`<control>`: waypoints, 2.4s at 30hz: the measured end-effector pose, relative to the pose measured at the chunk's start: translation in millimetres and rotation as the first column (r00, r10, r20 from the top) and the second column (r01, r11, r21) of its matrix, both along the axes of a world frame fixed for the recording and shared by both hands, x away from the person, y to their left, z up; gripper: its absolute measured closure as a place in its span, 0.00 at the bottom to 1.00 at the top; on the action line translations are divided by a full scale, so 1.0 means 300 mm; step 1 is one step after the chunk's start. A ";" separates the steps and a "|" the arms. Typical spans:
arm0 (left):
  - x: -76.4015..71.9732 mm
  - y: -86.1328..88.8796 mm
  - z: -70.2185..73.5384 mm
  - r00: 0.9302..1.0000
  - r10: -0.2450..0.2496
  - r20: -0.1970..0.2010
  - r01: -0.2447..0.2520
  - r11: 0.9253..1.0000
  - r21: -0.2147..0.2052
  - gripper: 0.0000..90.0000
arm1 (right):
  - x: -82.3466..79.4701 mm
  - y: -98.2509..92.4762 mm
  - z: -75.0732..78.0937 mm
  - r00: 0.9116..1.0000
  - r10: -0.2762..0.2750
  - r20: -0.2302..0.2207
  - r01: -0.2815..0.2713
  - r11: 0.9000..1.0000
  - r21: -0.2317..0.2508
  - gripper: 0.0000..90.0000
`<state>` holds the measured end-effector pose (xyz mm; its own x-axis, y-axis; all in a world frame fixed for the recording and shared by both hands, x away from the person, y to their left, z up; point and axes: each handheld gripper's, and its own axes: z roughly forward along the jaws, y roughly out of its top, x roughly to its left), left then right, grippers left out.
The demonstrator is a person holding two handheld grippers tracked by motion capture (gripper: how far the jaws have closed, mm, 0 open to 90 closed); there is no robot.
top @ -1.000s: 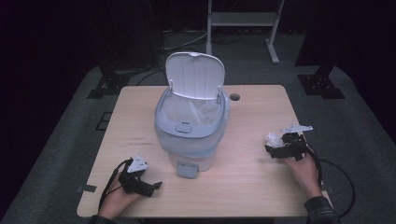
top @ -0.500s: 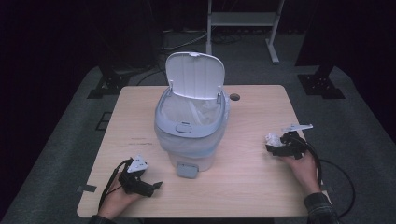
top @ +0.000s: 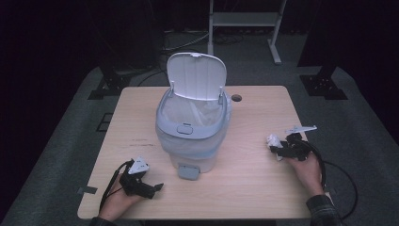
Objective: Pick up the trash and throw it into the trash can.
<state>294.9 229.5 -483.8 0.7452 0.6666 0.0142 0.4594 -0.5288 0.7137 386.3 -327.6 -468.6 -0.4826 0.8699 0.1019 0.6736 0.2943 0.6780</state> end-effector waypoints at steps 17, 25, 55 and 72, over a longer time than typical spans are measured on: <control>0.000 0.000 0.000 1.000 -0.001 0.000 0.001 1.000 0.001 0.00 | -0.023 -0.003 0.029 0.999 0.046 0.012 -0.047 0.998 0.041 0.62; 0.000 0.001 0.001 1.000 -0.003 0.000 0.003 1.000 0.004 0.00 | -0.036 0.006 0.047 0.996 0.084 0.031 -0.085 0.995 0.059 0.62; 0.001 0.001 0.001 1.000 -0.003 0.000 0.003 1.000 0.004 0.00 | -0.094 0.051 0.205 0.965 0.228 0.132 -0.248 0.955 0.161 0.63; 0.000 0.001 0.001 1.000 -0.003 0.000 0.003 1.000 0.004 0.00 | -0.123 0.101 0.318 0.931 0.304 0.204 -0.345 0.916 0.207 0.63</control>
